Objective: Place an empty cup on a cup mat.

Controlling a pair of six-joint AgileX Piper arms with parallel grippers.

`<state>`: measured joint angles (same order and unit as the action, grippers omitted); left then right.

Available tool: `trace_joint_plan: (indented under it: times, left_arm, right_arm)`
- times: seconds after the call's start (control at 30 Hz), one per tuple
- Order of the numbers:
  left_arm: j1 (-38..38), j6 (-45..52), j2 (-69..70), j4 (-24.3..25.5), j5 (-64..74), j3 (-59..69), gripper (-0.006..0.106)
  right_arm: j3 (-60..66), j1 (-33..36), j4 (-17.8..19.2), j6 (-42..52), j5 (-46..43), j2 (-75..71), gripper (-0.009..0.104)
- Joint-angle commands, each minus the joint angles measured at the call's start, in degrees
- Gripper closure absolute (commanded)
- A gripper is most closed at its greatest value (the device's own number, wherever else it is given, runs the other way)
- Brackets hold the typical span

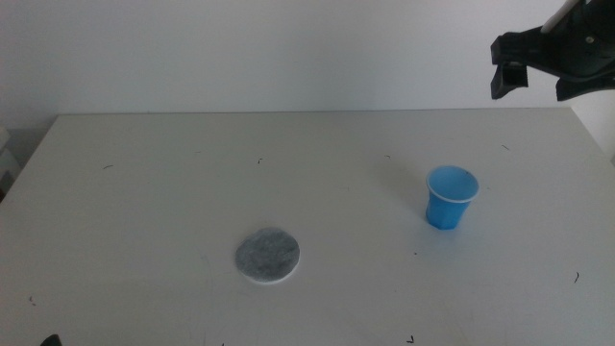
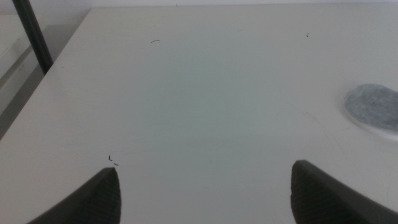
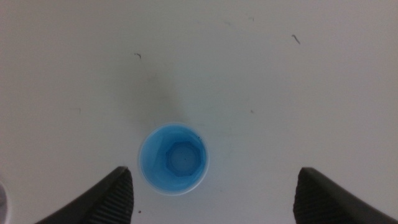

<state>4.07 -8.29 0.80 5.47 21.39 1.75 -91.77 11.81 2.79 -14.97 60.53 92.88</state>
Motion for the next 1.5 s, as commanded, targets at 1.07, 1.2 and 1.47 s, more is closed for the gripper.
trace_joint_plan:
  times: [1.07,1.2,1.47]
  left_arm:
    - [-0.1,-0.2,0.7,0.1,-3.8,-0.3,-0.005]
    - [-0.1,-0.2,0.7,0.1,-3.8,-0.3,-0.005]
    - [-0.1,-0.2,0.7,0.1,-3.8,-0.3,-0.005]
  right_arm:
    - [-2.1,0.1,-0.4,0.1,-1.9,19.5,0.029]
    - [-2.1,0.1,-0.4,0.1,-2.5,21.2,0.031]
    - [-1.8,0.5,-0.5,0.1,-3.5,23.3,0.055]
